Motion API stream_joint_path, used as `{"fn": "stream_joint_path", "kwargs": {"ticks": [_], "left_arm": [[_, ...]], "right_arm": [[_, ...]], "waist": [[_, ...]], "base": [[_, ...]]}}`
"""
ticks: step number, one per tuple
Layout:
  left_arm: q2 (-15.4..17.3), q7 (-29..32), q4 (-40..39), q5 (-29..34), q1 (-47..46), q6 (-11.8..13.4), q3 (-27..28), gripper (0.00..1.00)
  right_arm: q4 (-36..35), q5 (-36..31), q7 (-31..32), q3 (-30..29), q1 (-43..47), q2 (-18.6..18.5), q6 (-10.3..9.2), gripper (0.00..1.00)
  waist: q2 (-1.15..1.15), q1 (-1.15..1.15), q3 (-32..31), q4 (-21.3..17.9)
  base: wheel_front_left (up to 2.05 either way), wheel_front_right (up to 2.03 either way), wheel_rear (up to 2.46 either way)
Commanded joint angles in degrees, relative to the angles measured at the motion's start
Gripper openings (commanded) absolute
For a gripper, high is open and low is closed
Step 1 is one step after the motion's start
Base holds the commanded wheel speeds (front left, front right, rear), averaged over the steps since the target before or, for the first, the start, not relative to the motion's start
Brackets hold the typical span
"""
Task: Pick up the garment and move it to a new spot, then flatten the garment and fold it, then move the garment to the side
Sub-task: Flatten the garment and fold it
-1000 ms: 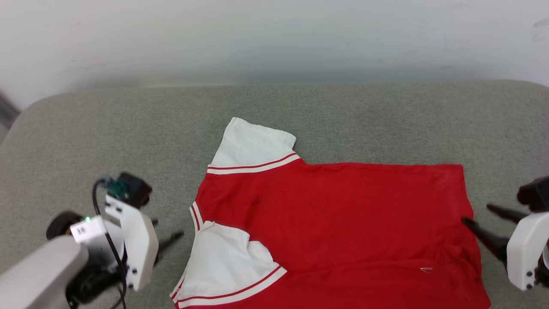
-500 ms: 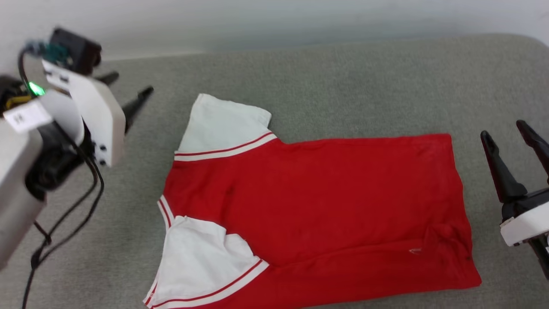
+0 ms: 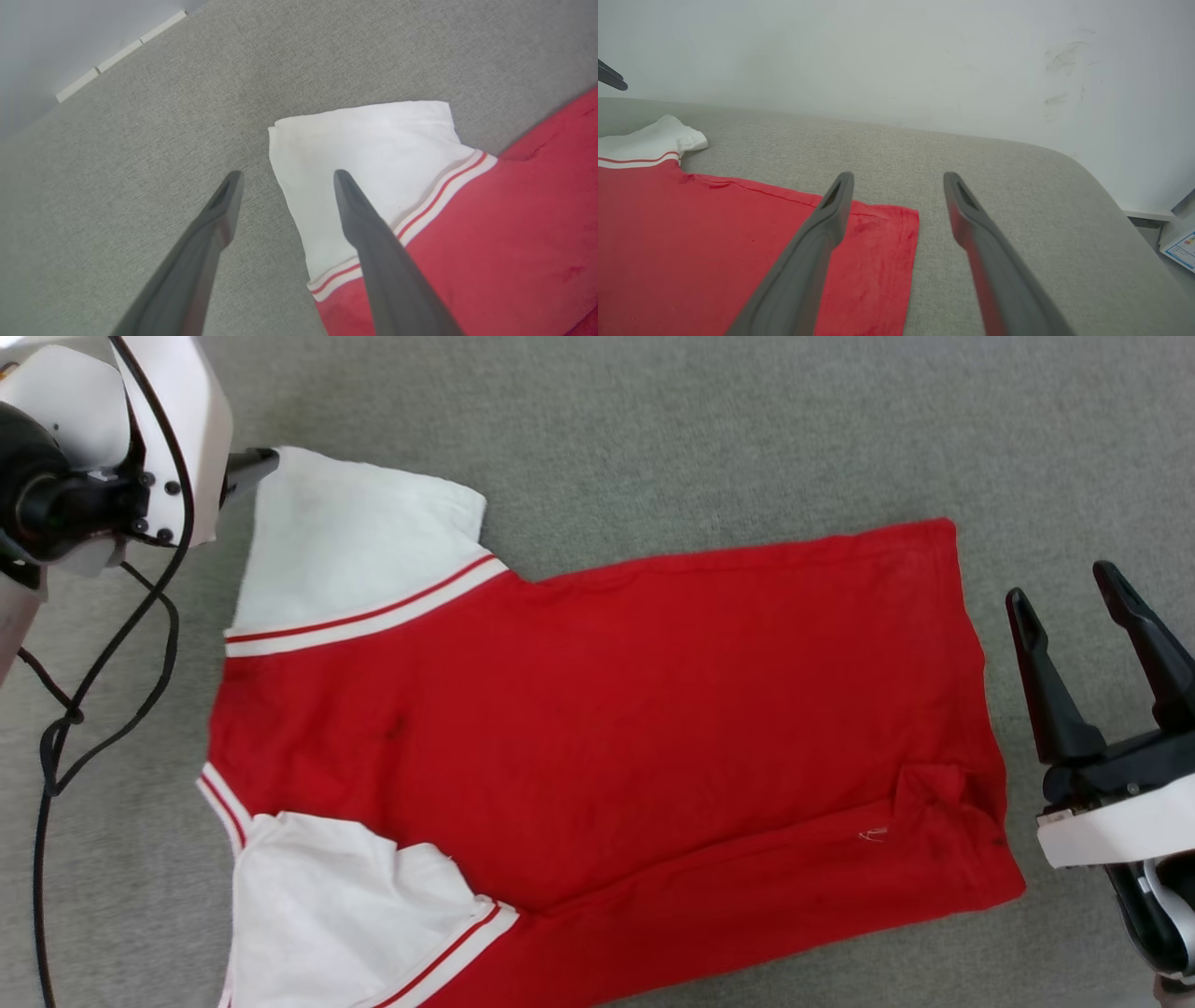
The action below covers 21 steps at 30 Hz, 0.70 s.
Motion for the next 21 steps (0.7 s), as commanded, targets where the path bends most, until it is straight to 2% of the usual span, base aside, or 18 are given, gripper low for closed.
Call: {"fn": "stream_joint_path", "kwargs": {"ticks": [1, 7, 14, 15, 16, 21], "left_arm": [[-0.21, 1.85, 1.26, 0.07, -1.56, -0.14, -0.52, 1.00], [-1.11, 4.11, 5.50, 0.20, -2.42, -0.09, -1.60, 1.00], [-1.93, 5.44, 8.87, 0.17, 0.49, -1.83, -4.24, 1.00], [-2.05, 5.54, 8.97, 0.22, 0.71, -2.17, -4.59, 0.42], [-2.20, 5.36, 9.19, 0.22, 0.89, -2.43, -4.75, 0.00], [-2.50, 3.16, 9.52, 0.39, 0.23, -3.25, -4.46, 0.00]], "right_arm": [[-0.77, -0.26, 0.09, 0.30, -1.58, 0.63, -0.04, 1.00], [-0.61, -0.52, -0.16, 1.68, -3.87, 1.35, -0.04, 1.00], [1.64, 0.13, -1.06, 2.40, -5.38, 1.72, -0.04, 1.00], [1.86, 0.25, -0.92, 2.46, -5.68, 1.50, -0.04, 1.00], [2.00, 0.26, -0.88, 2.45, -6.09, 1.17, -0.04, 1.00], [2.13, 0.16, 0.90, 2.15, -8.39, -0.91, -0.04, 1.00]], "waist": [[0.00, -0.01, 3.61, -2.48], [0.00, -0.01, 6.57, -4.12], [0.00, -0.01, 6.68, -4.62], [0.00, -0.01, 6.51, -4.59], [0.00, -0.01, 6.26, -4.54], [0.00, -0.01, 4.08, -3.87]], "base": [[0.00, 0.00, 0.00], [0.00, 0.00, 0.00], [0.00, 0.00, 0.00], [0.00, 0.00, 0.00], [0.00, 0.00, 0.00], [0.00, 0.00, 0.00]]}}
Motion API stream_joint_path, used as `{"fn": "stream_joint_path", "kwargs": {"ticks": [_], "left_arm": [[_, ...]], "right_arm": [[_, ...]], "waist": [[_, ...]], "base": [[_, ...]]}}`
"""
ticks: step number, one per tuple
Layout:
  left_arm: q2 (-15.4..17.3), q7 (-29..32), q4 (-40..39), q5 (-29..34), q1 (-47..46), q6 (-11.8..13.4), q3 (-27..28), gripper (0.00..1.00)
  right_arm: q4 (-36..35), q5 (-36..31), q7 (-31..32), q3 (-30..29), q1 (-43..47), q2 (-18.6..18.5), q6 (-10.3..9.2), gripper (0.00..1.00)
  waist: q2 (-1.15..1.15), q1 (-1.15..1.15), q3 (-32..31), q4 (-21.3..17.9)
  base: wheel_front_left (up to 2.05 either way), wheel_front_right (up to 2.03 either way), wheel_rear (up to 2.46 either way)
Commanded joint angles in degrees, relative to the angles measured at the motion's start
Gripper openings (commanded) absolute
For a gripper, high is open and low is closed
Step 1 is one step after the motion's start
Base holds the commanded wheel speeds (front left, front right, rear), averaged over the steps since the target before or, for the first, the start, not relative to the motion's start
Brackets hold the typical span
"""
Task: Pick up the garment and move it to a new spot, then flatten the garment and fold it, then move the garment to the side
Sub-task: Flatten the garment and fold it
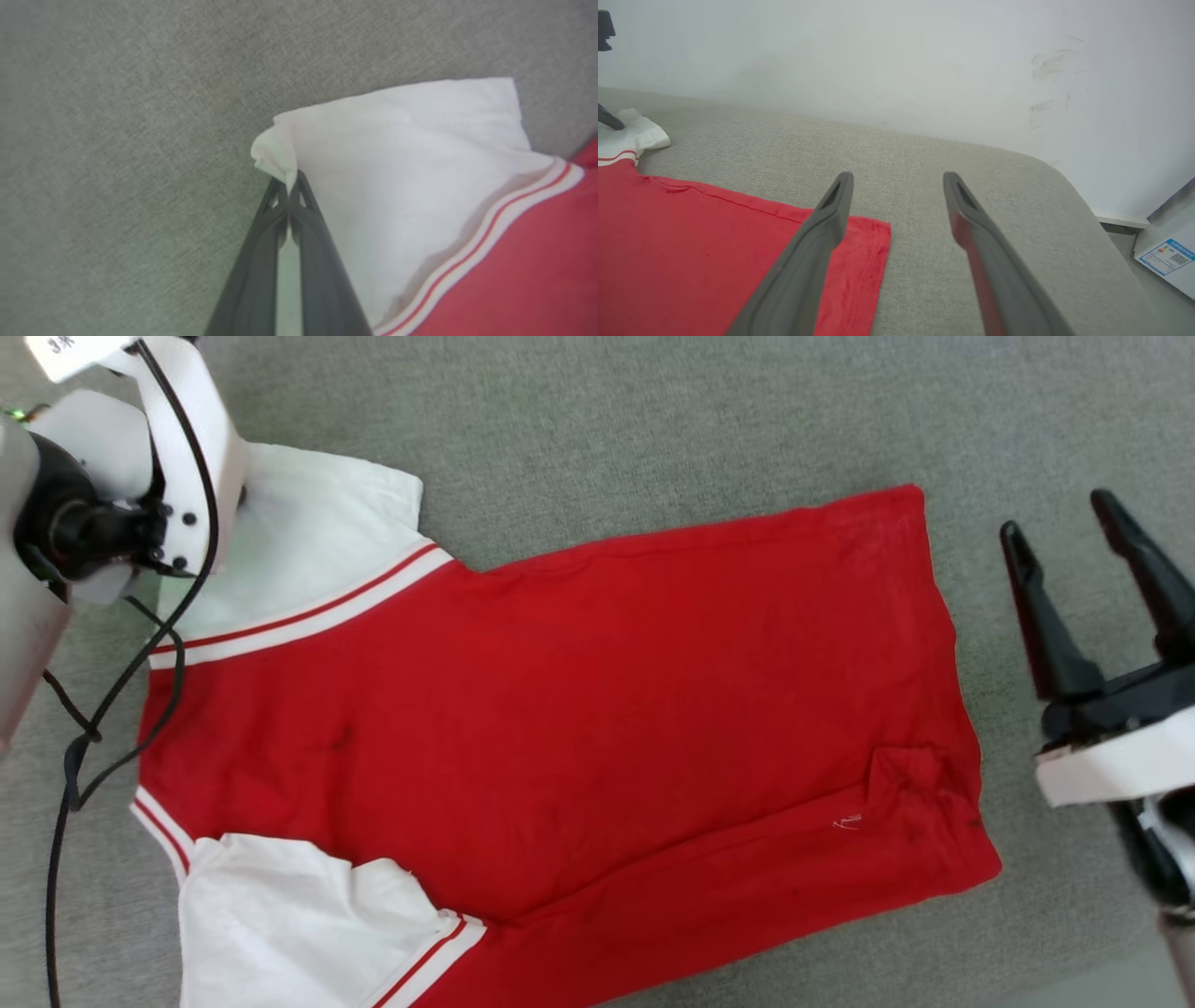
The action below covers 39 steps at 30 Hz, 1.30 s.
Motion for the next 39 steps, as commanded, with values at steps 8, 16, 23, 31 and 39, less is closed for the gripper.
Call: {"fn": "stream_joint_path", "kwargs": {"ticks": [8, 16, 23, 31, 39], "left_arm": [[-2.21, -5.61, -1.00, -0.98, 2.67, -1.18, 0.23, 0.00], [-4.16, -9.85, -6.05, -0.86, 3.83, -1.90, -1.30, 0.00], [-4.62, -11.83, -10.48, 0.84, 1.67, -2.18, -3.09, 0.00], [-4.80, -12.66, -12.81, 1.45, 0.06, -2.20, -4.59, 0.00], [-3.98, -14.74, -12.92, 1.20, -0.11, -2.21, -6.24, 0.00]], "right_arm": [[1.48, 4.97, 20.08, 8.15, -9.88, -12.31, -0.03, 1.00], [7.92, 18.31, 46.21, 22.03, -22.99, -22.41, -0.04, 1.00], [16.14, 23.81, 57.57, 29.13, -30.65, -22.29, -0.04, 1.00], [24.11, 25.28, 56.25, 32.53, -31.41, -18.59, -0.02, 1.00], [28.03, 28.44, 52.55, 37.52, -30.77, -18.17, 0.03, 0.00]], "waist": [[0.00, -0.01, -5.52, 3.63], [0.00, -0.01, -6.09, 8.49], [0.00, -0.01, -3.37, 11.92], [0.00, -0.01, -1.40, 13.48], [0.00, -0.01, -2.28, 13.37]], "base": [[0.00, 0.00, 0.00], [0.00, 0.00, 0.00], [0.00, 0.00, 0.00], [0.00, 0.00, 0.00], [0.00, 0.00, 0.00]]}}
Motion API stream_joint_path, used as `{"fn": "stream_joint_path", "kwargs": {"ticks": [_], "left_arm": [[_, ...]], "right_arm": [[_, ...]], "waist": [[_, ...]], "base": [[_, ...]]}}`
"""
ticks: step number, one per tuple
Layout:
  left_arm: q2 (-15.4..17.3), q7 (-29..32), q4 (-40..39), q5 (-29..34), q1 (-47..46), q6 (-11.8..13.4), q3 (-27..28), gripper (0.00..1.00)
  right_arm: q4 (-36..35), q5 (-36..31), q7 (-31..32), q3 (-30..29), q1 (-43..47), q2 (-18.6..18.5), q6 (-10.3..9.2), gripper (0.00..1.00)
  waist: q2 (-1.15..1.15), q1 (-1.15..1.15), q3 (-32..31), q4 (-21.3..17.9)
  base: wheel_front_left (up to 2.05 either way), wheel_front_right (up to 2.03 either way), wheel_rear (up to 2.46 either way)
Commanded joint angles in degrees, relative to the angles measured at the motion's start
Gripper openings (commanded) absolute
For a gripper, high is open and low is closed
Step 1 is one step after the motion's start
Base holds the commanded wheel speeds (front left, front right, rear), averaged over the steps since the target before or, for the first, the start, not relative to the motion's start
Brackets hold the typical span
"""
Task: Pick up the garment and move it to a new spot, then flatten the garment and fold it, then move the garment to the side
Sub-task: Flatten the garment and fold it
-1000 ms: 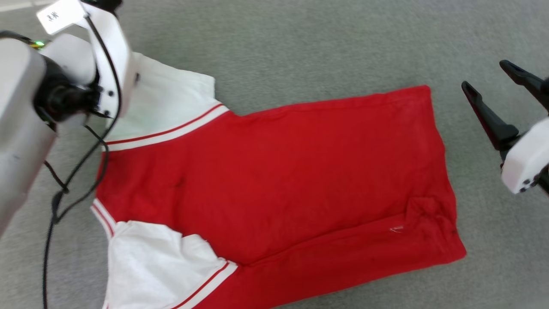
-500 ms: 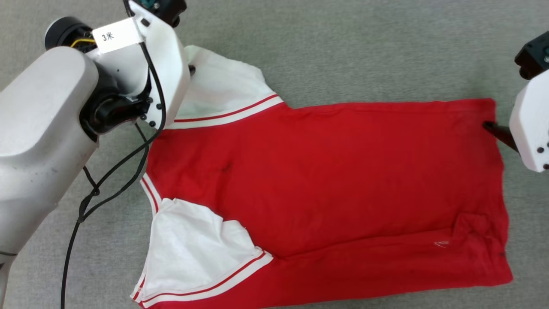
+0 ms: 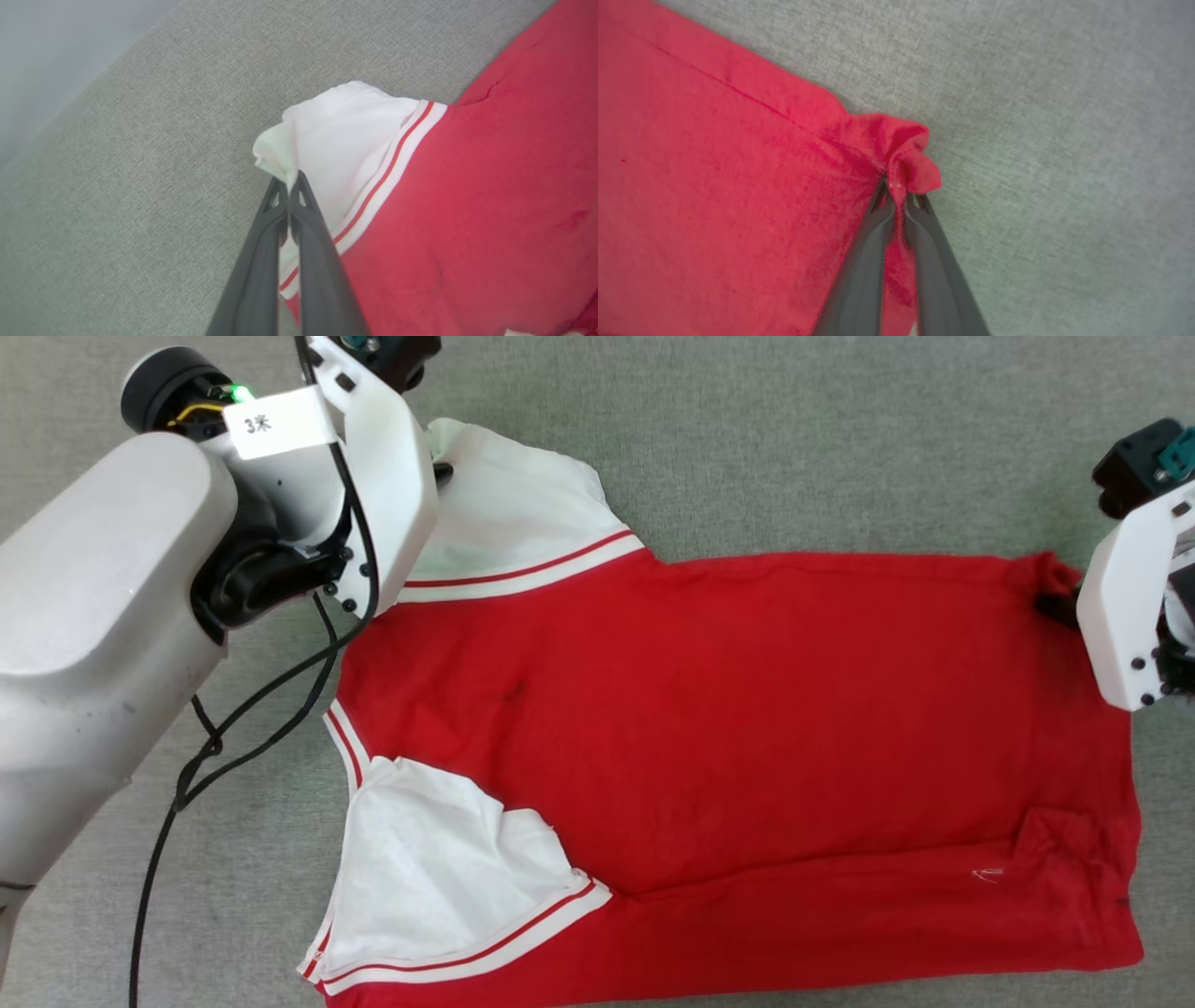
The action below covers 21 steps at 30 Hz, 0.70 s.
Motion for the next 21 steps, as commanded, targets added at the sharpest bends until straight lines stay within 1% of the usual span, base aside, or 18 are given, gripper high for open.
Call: {"fn": "stream_joint_path", "kwargs": {"ticks": [1, 7, 14, 17, 21], "left_arm": [[0.52, -0.56, 0.13, -0.12, 0.27, 0.01, -0.21, 0.00], [1.51, -3.93, -0.55, -1.95, 3.14, 0.00, -1.48, 0.00], [5.08, -6.47, -4.04, -3.81, 9.01, 0.01, -3.07, 0.00], [7.06, -7.46, -6.63, -4.38, 12.32, 0.51, -3.58, 0.00], [9.73, -8.77, -11.11, -5.11, 17.76, 2.32, -4.54, 0.00]], "right_arm": [[1.23, 0.25, -0.39, 1.47, 1.54, 0.86, 0.09, 0.00], [0.89, 1.88, -8.33, 2.10, 2.04, -1.69, 0.04, 0.00], [-1.18, 3.79, -15.70, 3.63, 6.44, -4.41, 0.04, 0.00], [-2.52, 4.59, -18.33, 4.19, 9.15, -5.46, 0.04, 0.00], [-4.21, 5.09, -20.89, 4.97, 13.40, -6.69, 0.04, 0.00]], "waist": [[0.00, 0.00, -1.00, -0.15], [0.00, 0.00, -6.46, 0.13], [0.00, 0.00, -12.51, 0.65], [0.00, 0.00, -14.83, 0.92], [0.00, 0.00, -17.62, 1.10]], "base": [[0.00, 0.00, 0.00], [0.00, 0.00, 0.00], [0.00, 0.00, 0.00], [0.00, 0.00, 0.00], [0.00, 0.00, 0.00]]}}
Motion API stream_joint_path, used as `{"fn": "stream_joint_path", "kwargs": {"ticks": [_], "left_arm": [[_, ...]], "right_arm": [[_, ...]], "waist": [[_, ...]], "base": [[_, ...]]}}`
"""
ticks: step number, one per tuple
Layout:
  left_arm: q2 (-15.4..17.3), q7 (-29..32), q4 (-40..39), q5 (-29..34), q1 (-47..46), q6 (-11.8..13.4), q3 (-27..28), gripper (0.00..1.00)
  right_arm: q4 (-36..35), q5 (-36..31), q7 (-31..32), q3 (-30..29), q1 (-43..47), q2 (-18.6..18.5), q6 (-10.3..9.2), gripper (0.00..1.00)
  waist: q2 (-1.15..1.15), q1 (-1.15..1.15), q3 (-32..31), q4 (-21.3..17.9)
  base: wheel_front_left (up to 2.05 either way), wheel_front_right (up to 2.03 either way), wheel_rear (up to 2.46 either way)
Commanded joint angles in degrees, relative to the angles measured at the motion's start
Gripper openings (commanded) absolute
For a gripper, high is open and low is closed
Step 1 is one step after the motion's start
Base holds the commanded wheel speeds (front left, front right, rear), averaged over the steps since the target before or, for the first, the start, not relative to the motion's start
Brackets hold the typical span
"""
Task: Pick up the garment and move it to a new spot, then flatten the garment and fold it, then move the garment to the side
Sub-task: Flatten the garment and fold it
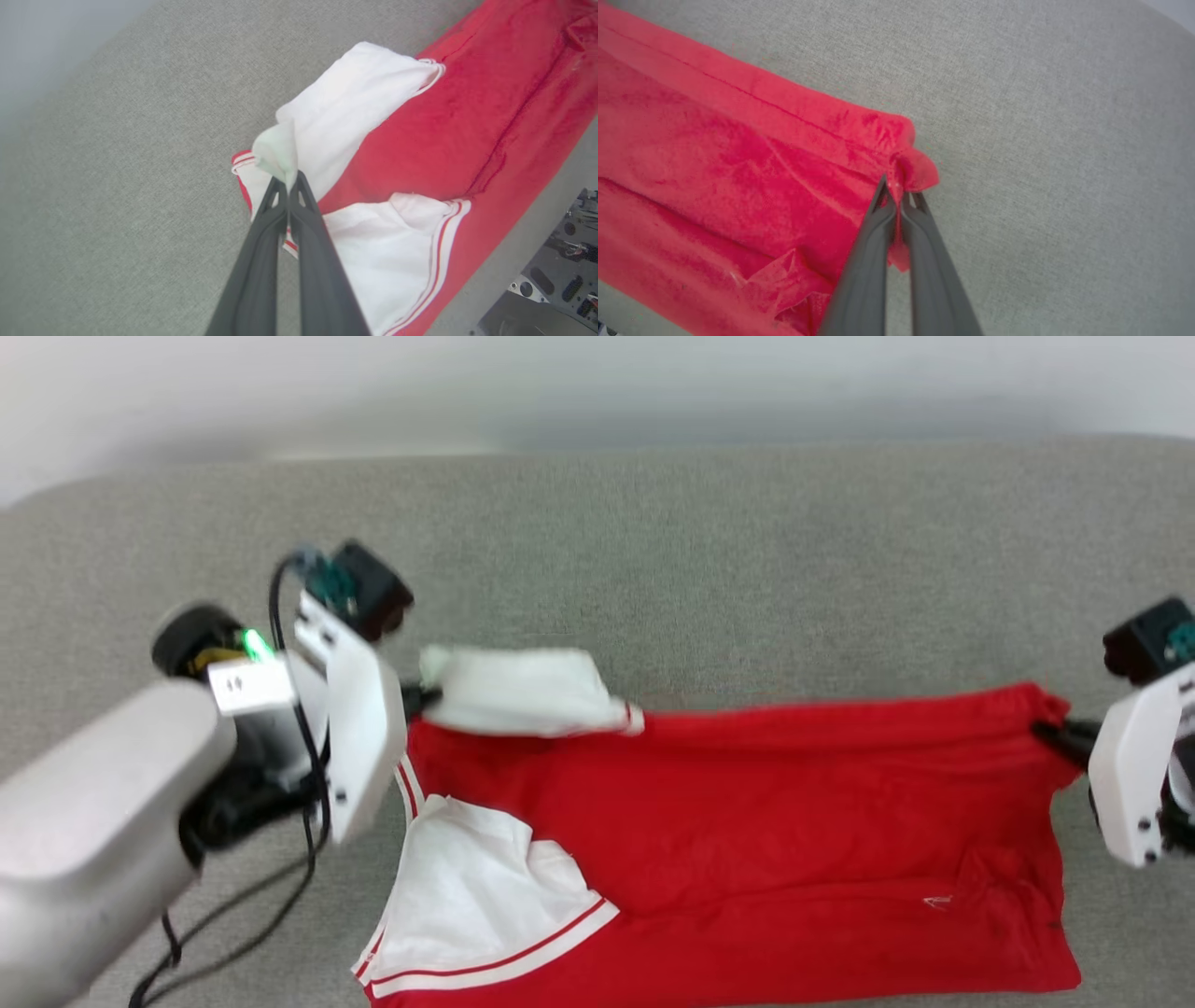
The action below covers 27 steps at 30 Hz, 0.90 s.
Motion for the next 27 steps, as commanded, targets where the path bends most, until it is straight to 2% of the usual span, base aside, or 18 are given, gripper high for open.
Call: {"fn": "stream_joint_path", "kwargs": {"ticks": [1, 7, 11, 20, 21, 22, 23, 27], "left_arm": [[0.59, -0.36, -1.05, -0.14, 1.71, 0.61, -0.27, 0.00], [4.35, -1.64, -7.22, -1.55, 10.75, 4.27, -2.83, 0.00], [5.40, -2.59, -8.45, -2.32, 15.73, 5.91, -4.64, 0.00], [2.40, -6.70, -2.90, -3.19, 22.09, 7.45, -6.72, 0.00], [2.04, -7.61, -2.32, -3.14, 22.30, 7.56, -6.49, 0.25], [1.68, -8.77, -1.94, -3.18, 22.59, 7.75, -6.02, 1.00], [1.51, -9.77, -1.68, -3.17, 22.91, 8.13, -5.70, 1.00], [2.53, -15.62, -3.03, -1.67, 23.96, 9.98, -3.74, 1.00]], "right_arm": [[-0.39, 0.42, -0.55, 0.12, 1.58, -0.51, -0.04, 0.00], [-2.41, 1.78, -3.57, -0.29, 9.42, -1.94, -0.04, 0.00], [-3.35, 2.64, -4.47, -0.97, 14.14, -2.24, -0.04, 0.00], [-1.00, 0.92, -3.50, -0.78, 18.28, 1.55, -0.04, 0.00], [-0.83, 1.15, -3.74, -1.13, 18.32, 1.86, -0.04, 0.00], [-0.85, 0.95, -4.12, -1.54, 18.12, 1.90, -0.04, 0.29], [-1.13, 0.35, -4.67, -1.85, 17.87, 1.69, -0.04, 1.00], [-3.19, -0.24, -7.35, -4.00, 17.38, 0.52, -0.04, 1.00]], "waist": [[0.00, 0.01, -1.83, 0.28], [0.00, 0.01, -4.48, 0.59], [0.00, 0.01, -4.59, 0.71], [0.00, 0.01, -2.79, -0.08], [0.00, 0.01, -2.83, -0.14], [0.00, 0.01, -2.96, -0.20], [0.00, 0.01, -3.17, -0.27], [0.00, 0.01, -4.34, -0.83]], "base": [[0.00, 0.00, 0.00], [0.00, 0.00, 0.00], [0.00, 0.00, 0.00], [0.00, 0.00, 0.00], [0.00, 0.00, 0.00], [0.00, 0.00, 0.00], [0.00, 0.00, 0.00], [0.00, 0.00, 0.00]]}}
